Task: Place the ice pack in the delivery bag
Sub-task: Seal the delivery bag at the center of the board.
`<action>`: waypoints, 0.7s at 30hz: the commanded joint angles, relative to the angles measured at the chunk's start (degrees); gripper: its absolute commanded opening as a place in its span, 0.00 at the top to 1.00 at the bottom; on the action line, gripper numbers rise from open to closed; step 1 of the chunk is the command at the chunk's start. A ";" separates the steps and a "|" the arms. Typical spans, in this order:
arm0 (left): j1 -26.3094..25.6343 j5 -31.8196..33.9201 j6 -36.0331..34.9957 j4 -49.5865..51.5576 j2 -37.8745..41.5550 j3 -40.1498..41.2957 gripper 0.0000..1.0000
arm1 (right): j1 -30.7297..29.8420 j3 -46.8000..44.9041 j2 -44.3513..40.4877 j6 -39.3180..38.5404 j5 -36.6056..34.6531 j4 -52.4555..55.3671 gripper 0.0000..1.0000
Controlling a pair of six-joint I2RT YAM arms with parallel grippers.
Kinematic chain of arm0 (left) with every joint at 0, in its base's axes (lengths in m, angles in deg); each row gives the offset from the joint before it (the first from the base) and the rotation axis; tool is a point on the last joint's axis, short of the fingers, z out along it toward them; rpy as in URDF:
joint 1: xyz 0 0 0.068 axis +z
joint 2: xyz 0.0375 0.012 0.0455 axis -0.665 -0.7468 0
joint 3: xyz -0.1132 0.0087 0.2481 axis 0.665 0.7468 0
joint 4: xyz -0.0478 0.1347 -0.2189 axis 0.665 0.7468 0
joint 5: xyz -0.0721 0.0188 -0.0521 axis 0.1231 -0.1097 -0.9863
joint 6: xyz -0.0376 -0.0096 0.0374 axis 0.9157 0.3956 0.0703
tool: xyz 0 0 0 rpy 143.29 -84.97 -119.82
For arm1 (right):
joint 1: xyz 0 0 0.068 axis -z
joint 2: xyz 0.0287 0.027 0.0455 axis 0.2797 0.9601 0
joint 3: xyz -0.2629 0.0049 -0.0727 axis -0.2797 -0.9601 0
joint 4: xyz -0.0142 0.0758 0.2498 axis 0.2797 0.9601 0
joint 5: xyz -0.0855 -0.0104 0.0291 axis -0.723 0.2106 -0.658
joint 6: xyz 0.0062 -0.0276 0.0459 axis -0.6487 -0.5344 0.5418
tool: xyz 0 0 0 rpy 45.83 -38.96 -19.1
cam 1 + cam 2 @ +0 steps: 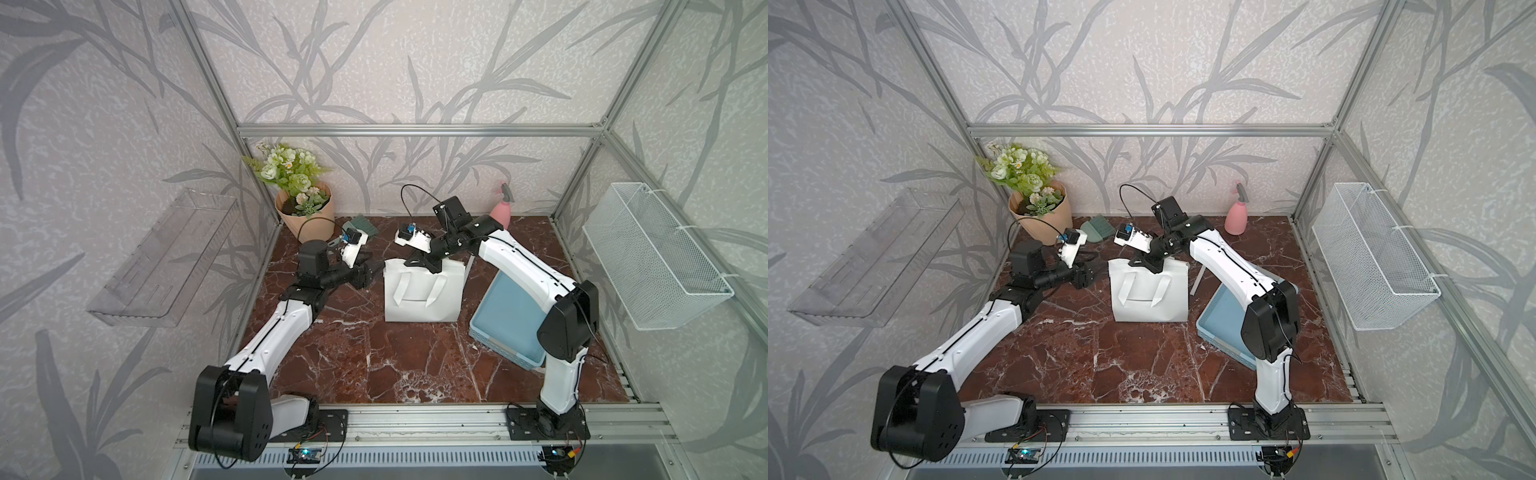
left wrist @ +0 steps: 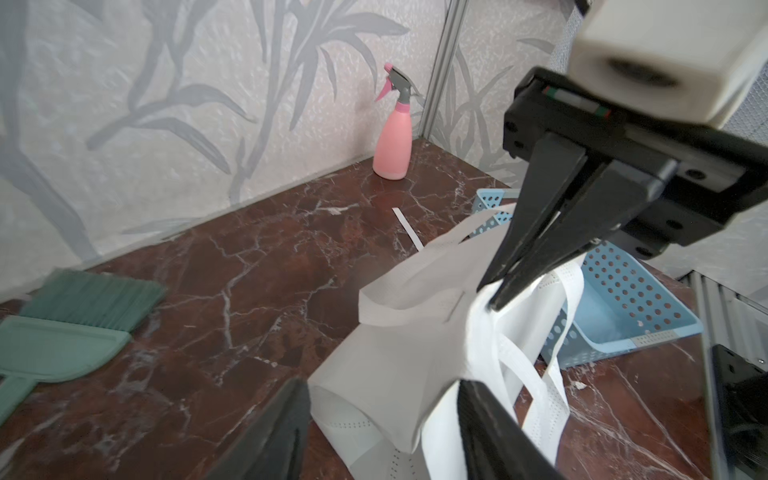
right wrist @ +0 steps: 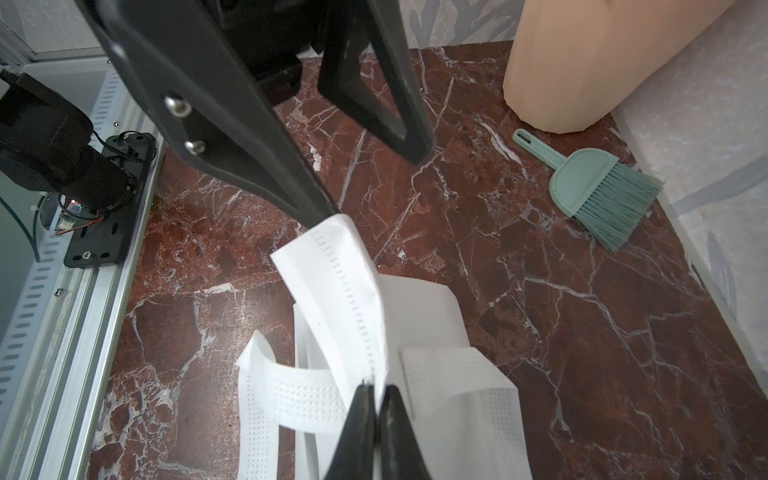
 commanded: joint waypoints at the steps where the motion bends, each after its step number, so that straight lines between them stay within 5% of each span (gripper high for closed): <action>1: 0.12 -0.16 2.81 -5.47 2.02 1.27 0.34 | -0.37 -0.57 -0.17 0.10 -1.17 5.42 1.00; 8: -0.71 -11.52 4.81 -9.57 -5.89 -1.76 0.35 | -0.36 -0.96 -0.69 0.57 -1.06 4.98 1.00; 14: -2.77 -12.76 1.33 -5.41 -10.68 -3.91 0.44 | -0.36 -1.11 -0.70 1.00 -1.16 4.60 1.00; 20: -2.96 -10.34 1.14 -7.84 -10.03 -2.85 0.77 | -0.37 -1.23 -1.29 1.61 -1.35 4.35 0.99; 21: -2.96 -10.43 1.11 -7.96 -10.04 -2.89 0.85 | -0.37 -1.54 -1.78 1.97 -2.11 4.07 0.83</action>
